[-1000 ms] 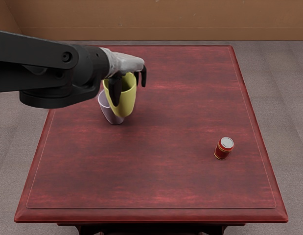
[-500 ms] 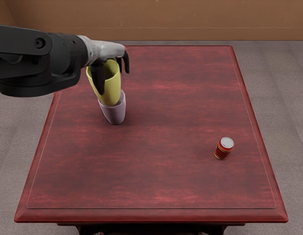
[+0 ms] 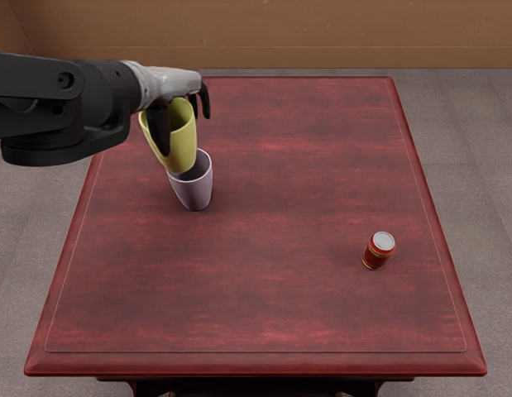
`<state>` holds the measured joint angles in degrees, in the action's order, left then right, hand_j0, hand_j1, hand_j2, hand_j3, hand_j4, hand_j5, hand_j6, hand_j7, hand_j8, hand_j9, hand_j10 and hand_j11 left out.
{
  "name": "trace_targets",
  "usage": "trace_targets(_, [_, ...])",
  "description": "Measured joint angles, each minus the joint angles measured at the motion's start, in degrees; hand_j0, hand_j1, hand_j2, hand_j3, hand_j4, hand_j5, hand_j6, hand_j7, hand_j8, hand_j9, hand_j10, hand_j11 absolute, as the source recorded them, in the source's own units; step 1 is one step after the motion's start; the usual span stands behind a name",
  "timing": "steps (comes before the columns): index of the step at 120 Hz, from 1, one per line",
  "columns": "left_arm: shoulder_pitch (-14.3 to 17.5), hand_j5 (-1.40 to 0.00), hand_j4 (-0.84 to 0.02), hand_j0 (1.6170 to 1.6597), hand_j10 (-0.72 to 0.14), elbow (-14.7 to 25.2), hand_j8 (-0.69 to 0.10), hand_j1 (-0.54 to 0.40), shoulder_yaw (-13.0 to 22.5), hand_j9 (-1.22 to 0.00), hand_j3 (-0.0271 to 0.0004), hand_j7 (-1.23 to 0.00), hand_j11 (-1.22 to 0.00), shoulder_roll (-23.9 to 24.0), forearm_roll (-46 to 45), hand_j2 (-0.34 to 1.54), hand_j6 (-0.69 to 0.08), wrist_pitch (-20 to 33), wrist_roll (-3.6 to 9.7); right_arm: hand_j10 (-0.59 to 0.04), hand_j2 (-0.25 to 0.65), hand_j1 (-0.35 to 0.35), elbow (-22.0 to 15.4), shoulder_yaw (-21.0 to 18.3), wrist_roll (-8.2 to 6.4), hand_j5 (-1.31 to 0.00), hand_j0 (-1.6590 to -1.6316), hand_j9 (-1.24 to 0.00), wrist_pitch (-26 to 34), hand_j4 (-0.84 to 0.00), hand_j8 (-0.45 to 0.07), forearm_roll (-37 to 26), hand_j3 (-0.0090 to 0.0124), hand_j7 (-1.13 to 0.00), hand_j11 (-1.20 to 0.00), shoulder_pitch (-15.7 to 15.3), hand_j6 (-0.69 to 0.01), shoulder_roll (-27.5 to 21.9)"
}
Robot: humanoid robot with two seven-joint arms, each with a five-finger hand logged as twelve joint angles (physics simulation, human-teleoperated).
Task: Pick up cup and place in cup with left hand
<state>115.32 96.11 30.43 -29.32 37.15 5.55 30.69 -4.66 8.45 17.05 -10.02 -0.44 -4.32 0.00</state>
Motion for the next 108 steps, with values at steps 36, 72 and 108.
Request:
trace_targets(36, [-0.35, -0.59, -0.432, 1.6558, -0.345, -0.03, -0.299, -0.117, -0.4, -0.59, 0.0, -0.59, -0.58, 0.97, 0.33, 0.07, -0.416, 0.62, 0.0, 0.0, 0.0, -0.349, 0.0, 0.0, 0.0, 0.0, -1.6581, 0.0, 0.0, 0.0, 0.0, 0.0, 0.0, 0.0, 0.0, -0.01, -0.001, 0.0])
trace_targets(72, [-0.88, -0.39, -0.291, 1.6572, -0.263, -0.05, -0.245, 0.02, -0.46, -0.39, 0.0, -0.39, -0.39, 0.93, 0.41, 0.05, -0.289, 2.24, -0.42, 0.0, 0.0, -0.349, 0.0, 0.0, 0.0, 0.0, -1.6581, 0.0, 0.0, 0.0, -0.001, 0.0, 0.0, 0.0, 0.0, 0.0, -0.001, 0.0])
trace_targets(108, [-1.1, -0.13, -0.102, 1.6579, -0.096, 0.01, -0.092, 0.233, -2.74, -0.13, 0.0, -0.13, -0.13, -2.69, -3.24, 0.02, -0.102, 1.19, -0.7, 0.0, 0.0, -0.349, 0.0, 0.0, 0.0, 0.0, -1.6581, 0.0, 0.0, 0.0, -0.001, 0.0, 0.0, 0.0, 0.0, -0.01, -0.001, 0.0])
